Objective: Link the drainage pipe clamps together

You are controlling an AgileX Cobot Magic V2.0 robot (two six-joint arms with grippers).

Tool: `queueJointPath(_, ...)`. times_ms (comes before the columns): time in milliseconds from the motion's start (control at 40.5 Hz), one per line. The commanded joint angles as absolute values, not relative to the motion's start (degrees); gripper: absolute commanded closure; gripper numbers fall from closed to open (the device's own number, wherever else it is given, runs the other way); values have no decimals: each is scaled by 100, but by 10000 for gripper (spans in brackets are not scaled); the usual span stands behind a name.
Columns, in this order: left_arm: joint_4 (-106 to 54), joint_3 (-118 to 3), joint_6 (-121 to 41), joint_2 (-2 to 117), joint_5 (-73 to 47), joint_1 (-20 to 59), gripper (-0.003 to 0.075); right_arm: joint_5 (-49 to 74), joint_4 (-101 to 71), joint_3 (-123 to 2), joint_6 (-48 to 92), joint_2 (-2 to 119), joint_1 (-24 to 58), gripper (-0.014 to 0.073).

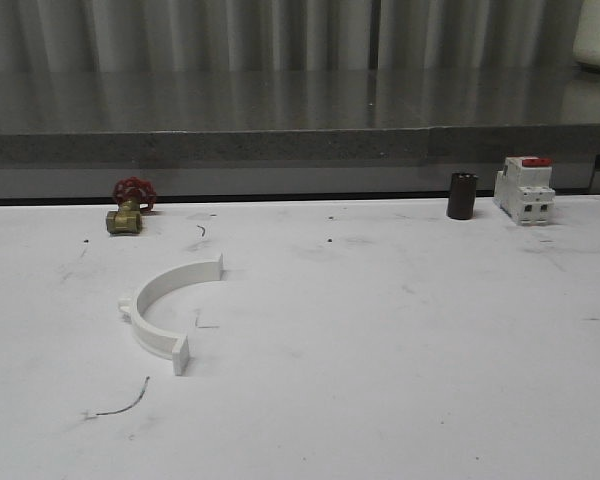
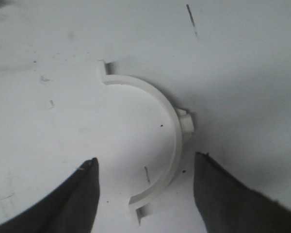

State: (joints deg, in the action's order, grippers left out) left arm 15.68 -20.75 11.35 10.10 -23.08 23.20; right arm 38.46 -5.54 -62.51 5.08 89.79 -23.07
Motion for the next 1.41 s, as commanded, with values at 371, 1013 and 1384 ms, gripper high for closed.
queueJointPath(371,1616,-2222,1147,1062,-1900,2369,741,4616,-528,-7674,1218,10587,-2692,145)
queueJointPath(1013,1616,-2222,1147,1062,-1900,2369,741,4765,-626,-7710,1367,10963,-2686,414)
queueJointPath(1384,1616,-2222,1147,1062,-1900,2369,741,5046,-742,-7911,1313,10523,-2630,459)
